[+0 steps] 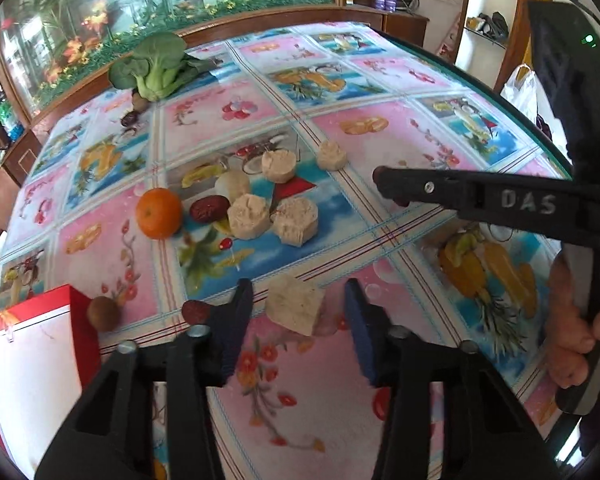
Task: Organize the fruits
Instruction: 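Grasp a red date with the right tool while the left grasps a white cake block, then carry the date and cake block to the tray and open both tools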
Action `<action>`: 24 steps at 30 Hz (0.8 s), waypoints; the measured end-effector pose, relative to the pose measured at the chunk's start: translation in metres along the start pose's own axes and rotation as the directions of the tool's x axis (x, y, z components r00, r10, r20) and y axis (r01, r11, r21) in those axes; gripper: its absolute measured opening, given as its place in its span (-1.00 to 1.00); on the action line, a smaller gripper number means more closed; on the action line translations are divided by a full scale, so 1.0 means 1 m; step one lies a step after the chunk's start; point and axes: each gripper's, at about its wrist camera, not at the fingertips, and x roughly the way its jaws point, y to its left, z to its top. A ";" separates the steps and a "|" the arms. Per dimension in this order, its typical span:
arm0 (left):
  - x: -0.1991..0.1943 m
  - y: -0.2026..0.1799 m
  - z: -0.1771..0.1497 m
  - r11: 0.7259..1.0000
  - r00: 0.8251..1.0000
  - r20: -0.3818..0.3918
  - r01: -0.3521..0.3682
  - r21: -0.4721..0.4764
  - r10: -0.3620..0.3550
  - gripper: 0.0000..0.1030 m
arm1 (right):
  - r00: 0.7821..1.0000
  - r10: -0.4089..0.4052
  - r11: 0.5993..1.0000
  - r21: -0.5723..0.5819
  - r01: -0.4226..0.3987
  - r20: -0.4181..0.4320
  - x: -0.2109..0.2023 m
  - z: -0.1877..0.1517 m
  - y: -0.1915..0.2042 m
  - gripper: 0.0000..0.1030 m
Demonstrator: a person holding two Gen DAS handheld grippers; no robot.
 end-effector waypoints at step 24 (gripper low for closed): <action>-0.119 0.059 -0.071 0.921 0.925 0.200 -0.259 -0.292 0.324 -0.40 | 0.985 0.138 0.963 -0.246 -0.109 0.102 -0.016 -0.037 0.090 -0.73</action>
